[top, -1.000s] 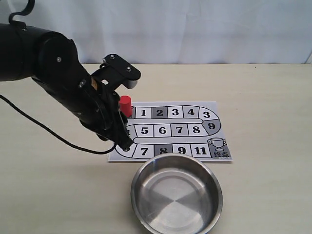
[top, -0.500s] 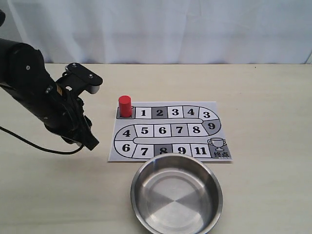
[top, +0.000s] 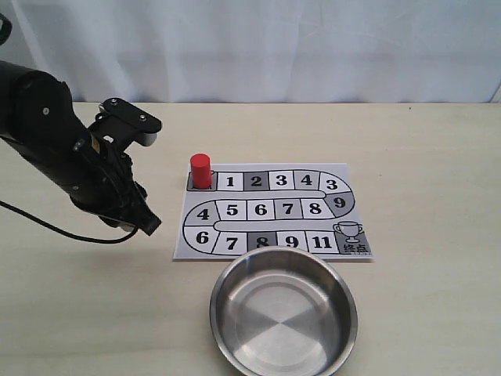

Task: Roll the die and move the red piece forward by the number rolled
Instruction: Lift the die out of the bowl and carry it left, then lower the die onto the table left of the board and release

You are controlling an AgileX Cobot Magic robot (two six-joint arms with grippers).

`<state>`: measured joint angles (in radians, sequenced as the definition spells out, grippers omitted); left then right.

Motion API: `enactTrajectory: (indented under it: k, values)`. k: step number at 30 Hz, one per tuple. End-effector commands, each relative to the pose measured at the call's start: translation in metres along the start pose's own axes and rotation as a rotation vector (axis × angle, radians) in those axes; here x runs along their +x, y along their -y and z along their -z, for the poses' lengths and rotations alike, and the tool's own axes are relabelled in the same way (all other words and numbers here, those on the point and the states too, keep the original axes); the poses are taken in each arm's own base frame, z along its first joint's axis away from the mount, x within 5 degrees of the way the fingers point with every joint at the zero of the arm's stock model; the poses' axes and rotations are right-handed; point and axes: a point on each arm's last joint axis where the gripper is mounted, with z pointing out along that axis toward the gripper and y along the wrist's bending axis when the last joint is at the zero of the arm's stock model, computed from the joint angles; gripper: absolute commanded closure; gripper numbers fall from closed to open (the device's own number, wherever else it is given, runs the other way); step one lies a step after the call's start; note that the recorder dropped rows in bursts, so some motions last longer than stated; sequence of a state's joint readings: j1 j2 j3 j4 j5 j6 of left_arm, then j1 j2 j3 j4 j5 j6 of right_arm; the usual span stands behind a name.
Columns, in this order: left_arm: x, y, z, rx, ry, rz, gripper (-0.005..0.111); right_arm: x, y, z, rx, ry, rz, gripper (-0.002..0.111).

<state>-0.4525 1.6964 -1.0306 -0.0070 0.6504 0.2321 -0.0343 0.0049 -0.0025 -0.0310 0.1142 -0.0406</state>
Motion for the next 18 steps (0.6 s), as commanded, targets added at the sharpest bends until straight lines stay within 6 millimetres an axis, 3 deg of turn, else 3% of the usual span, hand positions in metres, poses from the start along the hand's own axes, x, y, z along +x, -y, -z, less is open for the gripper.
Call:
enactTrajectory:
  k: [1, 7, 10, 14, 18]
  values:
    - [-0.005, -0.011, 0.006, -0.106, 0.035, 0.025, 0.088, 0.001, 0.0, 0.0, -0.002, -0.004, 0.005, 0.104]
    - [-0.01, -0.004, 0.007, -0.141, 0.055, -0.016, 0.083, 0.001, 0.0, 0.0, -0.002, -0.004, 0.005, 0.104]
    - [-0.013, 0.004, 0.007, -0.144, 0.071, -0.065, 0.067, 0.001, 0.0, 0.0, -0.002, -0.004, 0.005, 0.104]
    - [-0.013, 0.006, 0.007, -0.145, 0.072, -0.075, 0.038, 0.001, 0.0, 0.0, -0.002, -0.004, 0.005, 0.104]
    - [-0.011, 0.005, 0.007, -0.154, 0.05, -0.08, 0.026, 0.001, 0.0, 0.0, -0.002, -0.004, 0.005, 0.104]
